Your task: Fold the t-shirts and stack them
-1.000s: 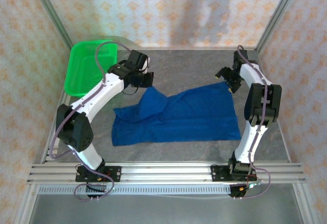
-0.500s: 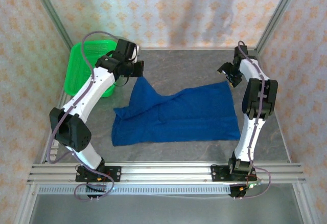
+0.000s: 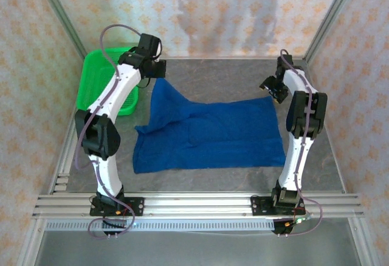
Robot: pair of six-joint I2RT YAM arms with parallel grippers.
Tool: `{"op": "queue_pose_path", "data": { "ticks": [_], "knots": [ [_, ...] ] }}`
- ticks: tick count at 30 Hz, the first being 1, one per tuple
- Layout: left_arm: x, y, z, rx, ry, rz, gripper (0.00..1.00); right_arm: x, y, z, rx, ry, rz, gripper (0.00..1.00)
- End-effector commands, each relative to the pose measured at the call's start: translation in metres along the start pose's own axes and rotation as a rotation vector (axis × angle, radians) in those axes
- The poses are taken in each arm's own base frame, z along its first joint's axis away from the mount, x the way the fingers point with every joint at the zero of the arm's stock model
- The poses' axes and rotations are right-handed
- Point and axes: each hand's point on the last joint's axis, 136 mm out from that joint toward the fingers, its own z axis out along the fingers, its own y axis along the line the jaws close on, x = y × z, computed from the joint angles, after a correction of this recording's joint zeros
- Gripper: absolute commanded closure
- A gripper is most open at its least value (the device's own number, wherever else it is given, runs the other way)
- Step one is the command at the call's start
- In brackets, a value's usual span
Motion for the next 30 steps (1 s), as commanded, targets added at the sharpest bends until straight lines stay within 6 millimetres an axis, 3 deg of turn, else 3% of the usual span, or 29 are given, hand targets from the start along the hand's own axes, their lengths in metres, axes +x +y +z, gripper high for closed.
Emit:
{"op": "queue_pose_path", "data": {
  "ticks": [1,12,20,30],
  "knots": [
    [-0.011,0.016,0.007,-0.072,-0.006,0.02,1.0,-0.008,-0.004,0.003,0.045,-0.021,-0.039,0.26],
    [-0.031,0.015,0.037,-0.089,0.002,0.057,1.0,-0.005,0.0,0.012,0.119,-0.011,-0.138,0.36],
    [-0.028,0.02,0.054,-0.096,0.026,0.049,1.0,-0.005,-0.017,0.011,0.239,-0.018,-0.195,0.38],
    [-0.022,0.022,0.065,-0.089,0.047,0.04,1.0,-0.001,-0.008,0.02,0.216,-0.012,-0.227,0.47]
  ]
}}
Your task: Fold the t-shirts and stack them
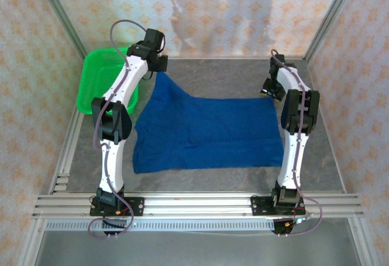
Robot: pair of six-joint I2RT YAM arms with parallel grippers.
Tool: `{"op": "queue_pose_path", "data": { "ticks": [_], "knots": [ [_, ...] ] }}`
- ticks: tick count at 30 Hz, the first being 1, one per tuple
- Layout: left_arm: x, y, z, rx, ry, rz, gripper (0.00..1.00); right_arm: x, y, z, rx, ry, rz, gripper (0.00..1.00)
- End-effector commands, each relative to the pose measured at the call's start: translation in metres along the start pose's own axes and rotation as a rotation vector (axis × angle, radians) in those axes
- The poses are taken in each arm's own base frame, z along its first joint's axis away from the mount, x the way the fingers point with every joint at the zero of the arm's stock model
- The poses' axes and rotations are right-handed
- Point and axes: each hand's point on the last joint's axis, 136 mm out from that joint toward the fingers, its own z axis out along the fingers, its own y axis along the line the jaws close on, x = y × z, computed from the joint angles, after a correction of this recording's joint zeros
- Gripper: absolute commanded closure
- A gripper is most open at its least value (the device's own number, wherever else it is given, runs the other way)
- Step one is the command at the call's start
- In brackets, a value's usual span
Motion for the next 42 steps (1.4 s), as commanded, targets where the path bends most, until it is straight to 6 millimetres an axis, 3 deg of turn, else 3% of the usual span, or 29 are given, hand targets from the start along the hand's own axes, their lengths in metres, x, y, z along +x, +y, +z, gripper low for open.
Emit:
{"op": "queue_pose_path", "data": {
  "ticks": [1,5,9,12,16,26,42],
  "knots": [
    [0.002,0.005,0.005,-0.014,0.017,0.008,1.0,0.0,0.006,0.003,0.013,0.003,-0.025,0.5],
    [0.004,0.005,0.007,-0.008,0.025,0.003,1.0,0.005,0.015,0.004,-0.017,0.017,-0.033,0.62],
    [0.005,0.006,0.009,-0.004,0.031,0.003,1.0,0.007,0.019,0.006,-0.034,0.028,-0.017,0.8],
    [0.006,0.006,0.009,-0.004,0.032,0.001,1.0,0.0,0.019,-0.002,-0.031,0.003,0.001,0.92],
    [0.003,0.008,0.004,0.006,0.025,-0.01,1.0,-0.015,0.018,-0.019,-0.03,-0.049,0.018,1.0],
    [0.004,0.015,-0.01,0.005,0.01,-0.021,1.0,-0.025,0.001,-0.037,0.01,-0.124,0.025,1.0],
    [0.002,0.015,-0.05,0.063,-0.059,-0.065,1.0,-0.025,-0.001,-0.065,-0.058,-0.202,0.045,1.0]
  ]
}}
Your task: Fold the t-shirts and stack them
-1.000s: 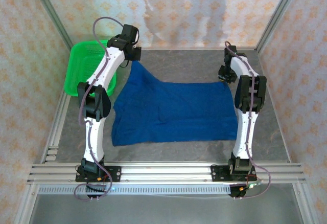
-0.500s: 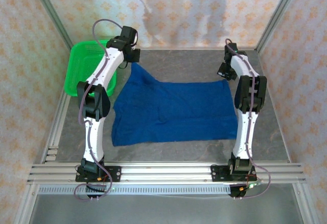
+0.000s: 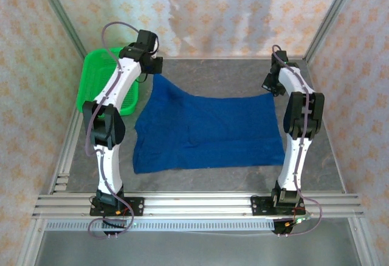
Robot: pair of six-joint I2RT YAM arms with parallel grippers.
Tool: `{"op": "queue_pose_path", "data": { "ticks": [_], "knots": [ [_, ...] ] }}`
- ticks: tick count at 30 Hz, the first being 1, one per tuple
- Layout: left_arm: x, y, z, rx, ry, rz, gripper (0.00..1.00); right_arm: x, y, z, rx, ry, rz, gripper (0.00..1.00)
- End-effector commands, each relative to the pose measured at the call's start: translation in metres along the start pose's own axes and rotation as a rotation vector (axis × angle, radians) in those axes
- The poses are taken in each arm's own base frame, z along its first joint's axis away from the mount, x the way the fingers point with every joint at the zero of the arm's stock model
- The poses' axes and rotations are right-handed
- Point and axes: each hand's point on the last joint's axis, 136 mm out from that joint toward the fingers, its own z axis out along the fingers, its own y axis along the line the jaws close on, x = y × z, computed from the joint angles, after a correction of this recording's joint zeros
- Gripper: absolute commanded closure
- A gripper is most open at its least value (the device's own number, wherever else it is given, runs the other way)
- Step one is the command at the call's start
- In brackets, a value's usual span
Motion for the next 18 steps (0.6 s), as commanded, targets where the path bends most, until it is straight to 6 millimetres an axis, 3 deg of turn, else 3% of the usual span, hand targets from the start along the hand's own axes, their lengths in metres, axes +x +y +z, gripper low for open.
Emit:
{"op": "queue_pose_path", "data": {
  "ticks": [1,7,18],
  "knots": [
    [-0.01,0.0,-0.025,0.031,-0.061,-0.032,1.0,-0.014,-0.002,-0.025,-0.019,-0.071,0.014,1.0],
    [0.003,0.0,-0.037,0.05,-0.06,-0.039,1.0,-0.005,-0.008,-0.029,-0.02,-0.069,0.014,1.0],
    [0.033,0.005,-0.079,0.076,-0.095,-0.059,1.0,0.013,-0.022,-0.049,-0.029,-0.106,0.01,1.0]
  ]
}}
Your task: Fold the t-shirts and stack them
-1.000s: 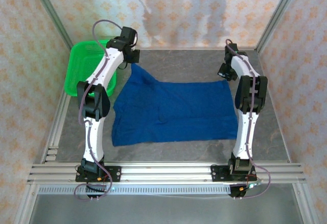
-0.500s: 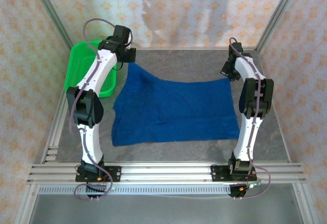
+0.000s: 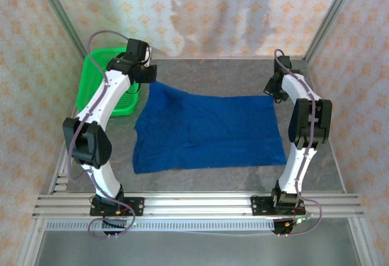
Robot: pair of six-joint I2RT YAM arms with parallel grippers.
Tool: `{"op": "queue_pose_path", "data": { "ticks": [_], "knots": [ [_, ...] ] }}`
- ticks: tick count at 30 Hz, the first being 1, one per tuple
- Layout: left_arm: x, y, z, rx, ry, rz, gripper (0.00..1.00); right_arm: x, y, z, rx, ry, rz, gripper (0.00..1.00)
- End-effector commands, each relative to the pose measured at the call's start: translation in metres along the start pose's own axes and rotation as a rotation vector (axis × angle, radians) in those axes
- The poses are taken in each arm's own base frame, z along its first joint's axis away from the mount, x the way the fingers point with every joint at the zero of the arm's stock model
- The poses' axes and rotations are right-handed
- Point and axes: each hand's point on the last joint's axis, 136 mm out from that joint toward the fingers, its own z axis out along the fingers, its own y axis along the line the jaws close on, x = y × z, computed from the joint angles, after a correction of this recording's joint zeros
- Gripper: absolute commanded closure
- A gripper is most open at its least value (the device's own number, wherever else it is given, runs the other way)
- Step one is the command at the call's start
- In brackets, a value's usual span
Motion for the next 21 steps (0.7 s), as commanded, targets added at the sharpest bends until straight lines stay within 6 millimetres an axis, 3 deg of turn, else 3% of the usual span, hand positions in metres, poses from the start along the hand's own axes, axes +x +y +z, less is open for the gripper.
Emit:
{"op": "queue_pose_path", "data": {
  "ticks": [1,11,21],
  "knots": [
    [-0.002,0.0,-0.024,0.033,-0.062,-0.04,1.0,-0.01,-0.006,-0.022,-0.011,-0.071,0.005,1.0],
    [0.059,0.008,-0.043,0.048,-0.03,-0.108,1.0,0.013,-0.02,-0.031,-0.017,-0.069,0.01,1.0],
    [0.093,0.005,-0.069,0.104,-0.037,-0.197,1.0,0.034,-0.036,-0.033,-0.003,-0.047,0.019,1.0]
  ]
}}
